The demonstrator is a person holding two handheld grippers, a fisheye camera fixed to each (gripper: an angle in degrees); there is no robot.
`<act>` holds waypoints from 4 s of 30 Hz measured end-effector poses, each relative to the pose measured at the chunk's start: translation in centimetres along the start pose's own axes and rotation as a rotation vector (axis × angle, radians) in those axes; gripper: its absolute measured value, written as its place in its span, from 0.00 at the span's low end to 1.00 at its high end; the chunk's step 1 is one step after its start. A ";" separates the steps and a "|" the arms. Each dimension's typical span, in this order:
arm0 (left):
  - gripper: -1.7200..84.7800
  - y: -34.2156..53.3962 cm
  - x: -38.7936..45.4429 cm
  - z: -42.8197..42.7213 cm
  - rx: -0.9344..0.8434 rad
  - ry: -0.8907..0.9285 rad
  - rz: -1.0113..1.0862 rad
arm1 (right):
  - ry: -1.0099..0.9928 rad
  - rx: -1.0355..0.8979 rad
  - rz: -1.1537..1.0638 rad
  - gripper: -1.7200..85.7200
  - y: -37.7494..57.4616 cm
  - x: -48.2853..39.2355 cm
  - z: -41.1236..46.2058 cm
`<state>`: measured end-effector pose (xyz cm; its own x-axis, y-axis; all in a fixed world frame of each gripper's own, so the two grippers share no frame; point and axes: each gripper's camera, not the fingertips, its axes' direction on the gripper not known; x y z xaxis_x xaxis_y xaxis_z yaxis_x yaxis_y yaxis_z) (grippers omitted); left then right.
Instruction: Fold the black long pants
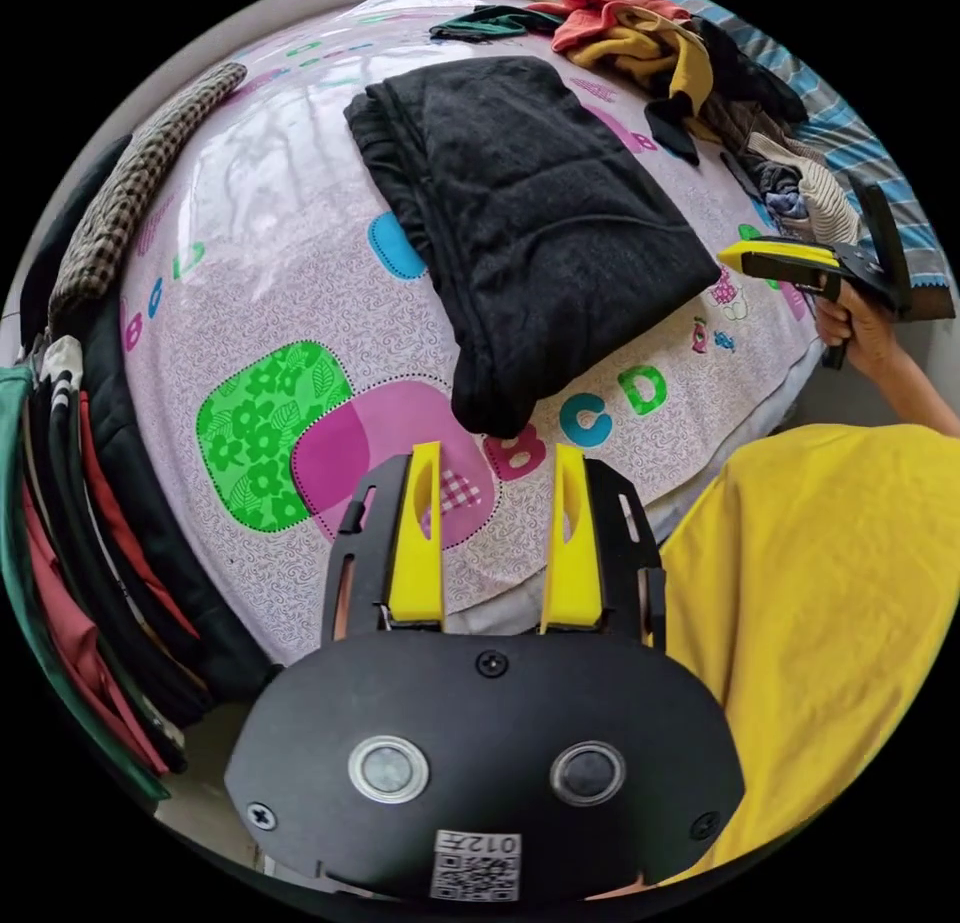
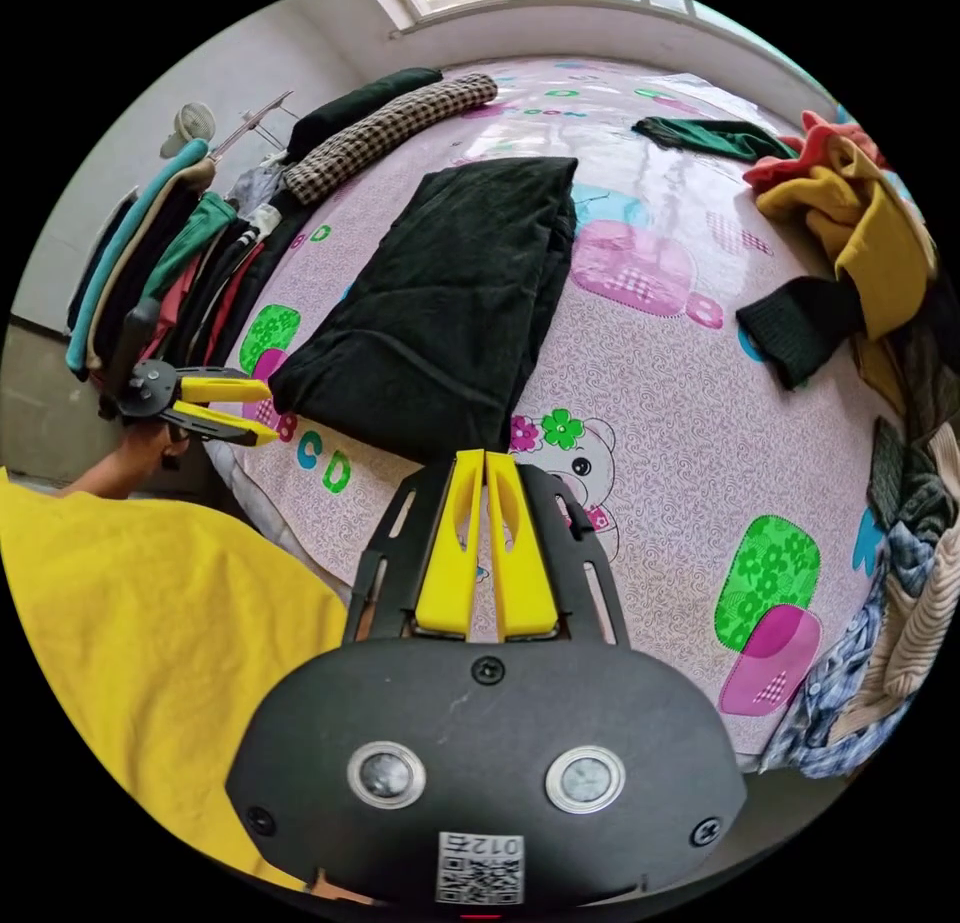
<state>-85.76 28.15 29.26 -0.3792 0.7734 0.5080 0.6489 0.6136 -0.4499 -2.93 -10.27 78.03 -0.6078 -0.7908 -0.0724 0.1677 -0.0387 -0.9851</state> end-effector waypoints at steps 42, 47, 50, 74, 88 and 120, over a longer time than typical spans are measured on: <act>0.02 6.4 4.8 -13.0 0.082 0.000 0.057 | -0.253 -0.004 -0.172 0.03 -5.6 5.5 1.5; 0.02 3.4 4.2 -6.8 -0.028 0.074 0.032 | -0.310 -0.080 -0.211 0.03 -10.1 4.0 5.8; 0.02 5.2 -0.9 -3.0 -0.035 0.260 -0.112 | -0.179 -0.169 -0.158 0.02 -11.1 5.1 9.7; 0.14 21.3 -6.2 17.1 0.125 1.224 -0.894 | -0.529 -0.252 -0.134 0.02 -16.4 6.4 17.0; 0.10 21.4 -9.3 21.7 0.085 1.151 -0.762 | -0.434 -0.233 -0.206 0.02 -19.8 5.5 17.5; 0.15 39.9 -25.8 22.5 0.213 1.021 -0.767 | -0.663 -0.099 -0.064 0.18 -24.0 10.8 21.8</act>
<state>-64.91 36.27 -18.37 0.1274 -0.1979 0.9719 0.3380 0.9299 0.1450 3.45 -31.20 104.28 -0.0040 -0.9978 0.0666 0.0559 -0.0668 -0.9962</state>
